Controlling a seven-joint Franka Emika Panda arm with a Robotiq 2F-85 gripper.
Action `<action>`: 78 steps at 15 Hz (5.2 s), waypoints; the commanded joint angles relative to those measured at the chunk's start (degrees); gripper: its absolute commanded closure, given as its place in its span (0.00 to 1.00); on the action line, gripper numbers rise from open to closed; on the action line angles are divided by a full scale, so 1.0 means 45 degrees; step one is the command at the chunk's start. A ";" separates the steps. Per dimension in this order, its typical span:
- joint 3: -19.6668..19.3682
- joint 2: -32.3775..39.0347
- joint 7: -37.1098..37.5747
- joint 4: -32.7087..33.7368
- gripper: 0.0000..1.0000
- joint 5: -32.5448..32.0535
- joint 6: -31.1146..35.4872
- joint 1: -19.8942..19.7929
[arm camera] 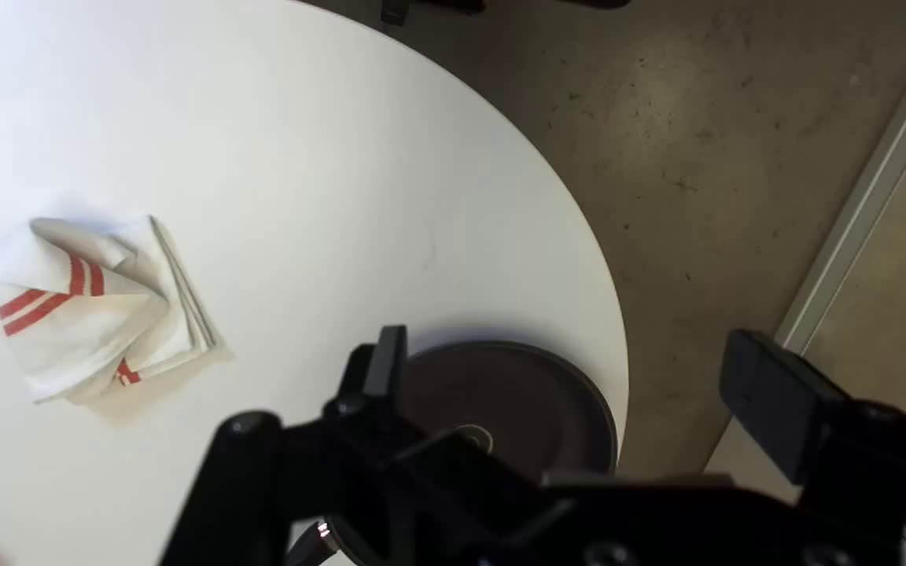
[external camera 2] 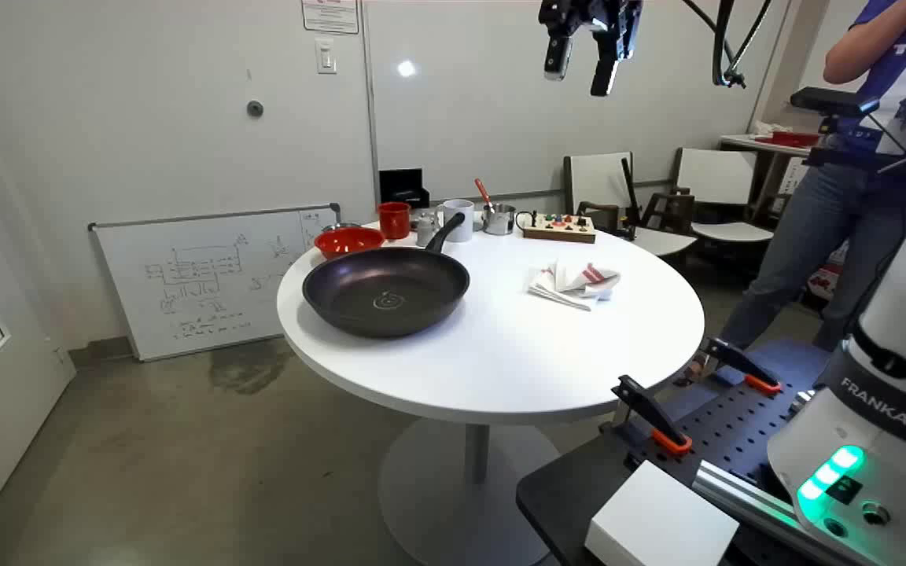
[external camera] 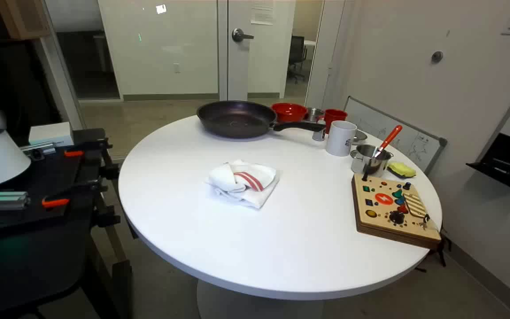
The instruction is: Unfold the towel on the table
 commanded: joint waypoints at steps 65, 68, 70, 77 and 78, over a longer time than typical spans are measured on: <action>-0.1687 1.1120 0.2403 0.0663 0.00 -0.6155 1.0292 -0.2543; -0.1856 1.1561 0.2284 0.0947 0.00 -0.6168 1.0491 -0.2613; -0.1874 1.1958 0.1989 0.1145 0.00 -0.5929 1.0590 -0.2698; -0.2242 1.2617 0.1371 0.1486 0.00 -0.5949 1.1304 -0.2747; -0.2367 1.2641 0.1339 0.1502 0.00 -0.6104 1.1407 -0.2696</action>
